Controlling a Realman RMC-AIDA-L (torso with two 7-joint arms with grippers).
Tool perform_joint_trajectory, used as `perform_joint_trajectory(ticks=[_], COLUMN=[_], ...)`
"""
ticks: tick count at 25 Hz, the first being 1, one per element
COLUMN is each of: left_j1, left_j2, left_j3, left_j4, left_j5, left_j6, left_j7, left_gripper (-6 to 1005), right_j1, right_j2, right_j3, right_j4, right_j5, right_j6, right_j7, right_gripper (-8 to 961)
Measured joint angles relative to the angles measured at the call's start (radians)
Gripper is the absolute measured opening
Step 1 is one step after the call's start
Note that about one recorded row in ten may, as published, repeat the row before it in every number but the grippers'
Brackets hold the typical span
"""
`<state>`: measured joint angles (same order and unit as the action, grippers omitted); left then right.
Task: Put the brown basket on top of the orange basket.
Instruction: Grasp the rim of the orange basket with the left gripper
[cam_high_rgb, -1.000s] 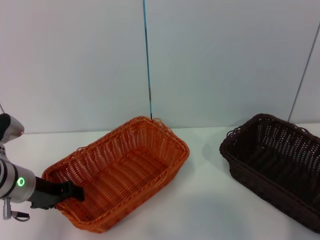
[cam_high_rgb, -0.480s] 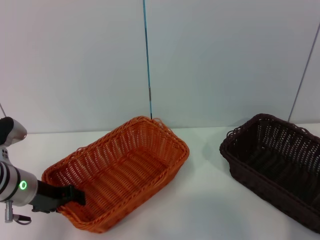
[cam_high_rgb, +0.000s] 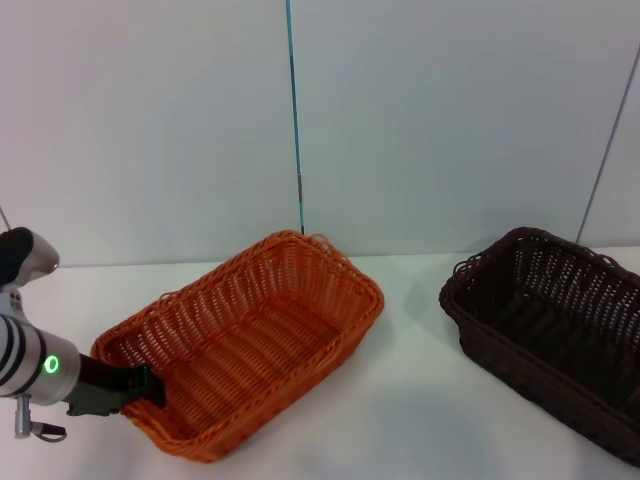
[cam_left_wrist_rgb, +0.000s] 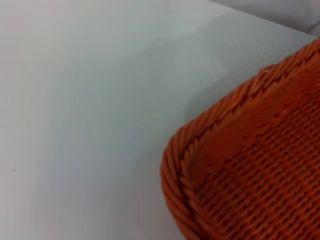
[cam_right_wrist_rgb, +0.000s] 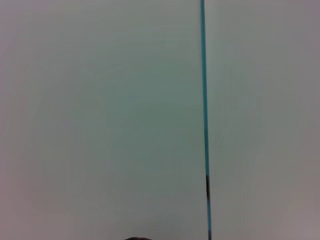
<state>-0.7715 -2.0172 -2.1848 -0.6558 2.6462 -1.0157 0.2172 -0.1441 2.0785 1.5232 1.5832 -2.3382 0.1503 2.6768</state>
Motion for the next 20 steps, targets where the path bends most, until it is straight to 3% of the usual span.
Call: perform_joint_trajectory(ticks=[13,20], left_j1=[-0.005,-0.016], left_j2=[-0.001,-0.001], left_j3=[0.046,0.052], left_j4=[0.001,0.004], left_j5=[0.000,0.051], left_j6=[0.012,-0.007], left_j7=[0.001,0.004], left_gripper=[208,158], right_j1=[0.002,0.016], right_j2=[0.000,0.000], right_j3=[0.004,0.007], right_j4=[-0.003,-0.019], right_j5=[-0.003,-0.004], right_j6=[0.000,0.000], right_j7=[-0.002,-0.002], right_gripper=[917,916])
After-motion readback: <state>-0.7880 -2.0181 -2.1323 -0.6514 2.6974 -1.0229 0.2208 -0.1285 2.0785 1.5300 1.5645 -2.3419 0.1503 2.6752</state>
